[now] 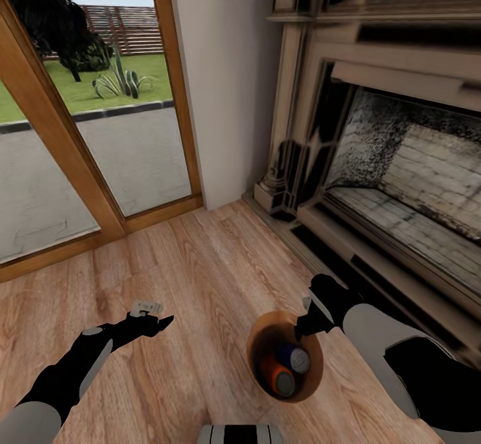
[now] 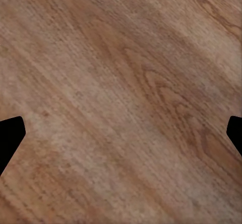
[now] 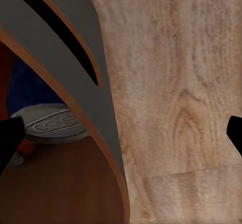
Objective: Put the three can of soda from the living room inside the tash can in the kitchen.
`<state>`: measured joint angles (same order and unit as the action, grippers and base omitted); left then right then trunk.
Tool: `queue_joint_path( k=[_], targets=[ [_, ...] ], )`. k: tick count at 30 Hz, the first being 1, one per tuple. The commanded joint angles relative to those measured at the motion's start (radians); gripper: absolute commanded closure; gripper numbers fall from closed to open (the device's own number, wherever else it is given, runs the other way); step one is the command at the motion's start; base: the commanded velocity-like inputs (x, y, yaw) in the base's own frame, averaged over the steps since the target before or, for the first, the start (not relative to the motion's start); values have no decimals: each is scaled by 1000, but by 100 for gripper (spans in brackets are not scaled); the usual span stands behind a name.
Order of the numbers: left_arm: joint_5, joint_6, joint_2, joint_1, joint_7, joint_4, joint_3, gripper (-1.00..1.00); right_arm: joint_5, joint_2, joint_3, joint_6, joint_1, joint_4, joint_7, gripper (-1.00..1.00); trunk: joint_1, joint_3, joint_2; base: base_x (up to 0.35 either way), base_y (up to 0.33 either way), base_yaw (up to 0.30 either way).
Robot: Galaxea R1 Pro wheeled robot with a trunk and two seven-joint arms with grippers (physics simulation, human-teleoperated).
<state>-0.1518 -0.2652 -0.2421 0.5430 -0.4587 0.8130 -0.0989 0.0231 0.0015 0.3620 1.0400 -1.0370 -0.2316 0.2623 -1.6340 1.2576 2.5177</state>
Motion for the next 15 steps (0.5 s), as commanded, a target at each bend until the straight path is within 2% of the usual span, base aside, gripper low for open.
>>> queue_joint_path(
  k=[1, 15],
  targets=[
    [0, 0, 0, 0, 0, 0, 0, -100, 0, 0, 0, 0, 0, 0, 0, -100, 0, 0, 0, 0, 0, 0],
    [0, 0, 0, 0, 1, 0, 1, -100, 0, 0, 0, 0, 0, -2, 0, -100, 0, 0, 0, 0, 0, 0]
  ],
)
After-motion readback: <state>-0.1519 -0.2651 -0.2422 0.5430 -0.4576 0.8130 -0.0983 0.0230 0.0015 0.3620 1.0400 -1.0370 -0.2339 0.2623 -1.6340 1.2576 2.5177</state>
